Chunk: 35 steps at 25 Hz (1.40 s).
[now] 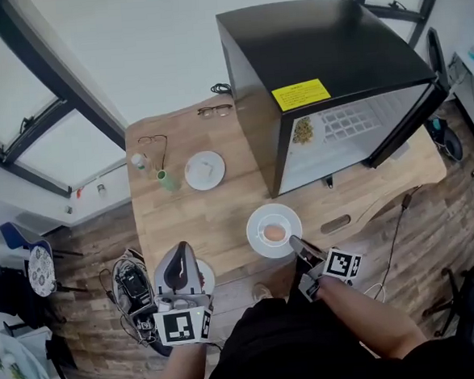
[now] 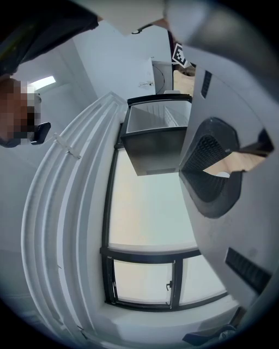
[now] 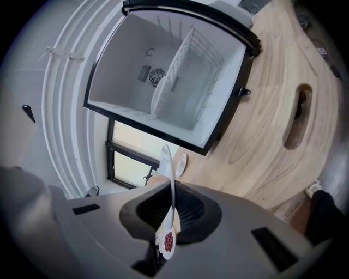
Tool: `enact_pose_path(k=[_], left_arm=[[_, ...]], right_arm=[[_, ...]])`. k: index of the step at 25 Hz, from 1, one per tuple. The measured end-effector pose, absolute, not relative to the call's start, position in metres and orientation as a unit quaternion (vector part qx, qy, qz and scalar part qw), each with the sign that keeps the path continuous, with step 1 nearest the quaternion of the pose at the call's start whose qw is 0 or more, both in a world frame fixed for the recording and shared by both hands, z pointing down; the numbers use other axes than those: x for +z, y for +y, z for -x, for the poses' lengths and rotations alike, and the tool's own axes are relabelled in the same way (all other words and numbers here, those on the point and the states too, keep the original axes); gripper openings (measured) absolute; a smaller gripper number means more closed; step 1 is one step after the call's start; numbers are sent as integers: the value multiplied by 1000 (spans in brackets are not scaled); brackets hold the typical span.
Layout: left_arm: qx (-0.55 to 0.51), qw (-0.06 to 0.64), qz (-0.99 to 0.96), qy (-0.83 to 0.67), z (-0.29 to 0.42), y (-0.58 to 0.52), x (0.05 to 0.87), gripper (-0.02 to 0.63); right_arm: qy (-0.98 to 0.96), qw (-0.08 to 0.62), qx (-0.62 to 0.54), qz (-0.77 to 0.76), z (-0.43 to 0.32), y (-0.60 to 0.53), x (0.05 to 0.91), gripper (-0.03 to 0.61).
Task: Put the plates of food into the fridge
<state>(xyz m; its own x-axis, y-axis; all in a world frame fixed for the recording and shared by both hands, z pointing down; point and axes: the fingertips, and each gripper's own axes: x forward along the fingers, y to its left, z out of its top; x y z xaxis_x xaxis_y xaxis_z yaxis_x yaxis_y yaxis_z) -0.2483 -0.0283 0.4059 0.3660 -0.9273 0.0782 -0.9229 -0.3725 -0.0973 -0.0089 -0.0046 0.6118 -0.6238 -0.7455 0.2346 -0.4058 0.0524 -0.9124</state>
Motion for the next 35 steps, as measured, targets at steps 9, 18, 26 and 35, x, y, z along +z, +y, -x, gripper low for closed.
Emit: enact_pose_path(k=[9, 18, 26, 35], left_arm=[[-37, 31, 853, 520, 190, -51, 389, 3], [-25, 46, 867, 496, 142, -77, 370, 3], [-29, 60, 867, 494, 119, -101, 357, 3], [-29, 79, 854, 513, 108, -136, 339, 3]], right_arm=[[717, 192, -506, 439, -56, -16, 562, 31], [713, 226, -472, 466, -125, -35, 528, 31], [706, 267, -449, 478, -172, -68, 501, 31], [712, 285, -422, 483, -214, -116, 482, 31]])
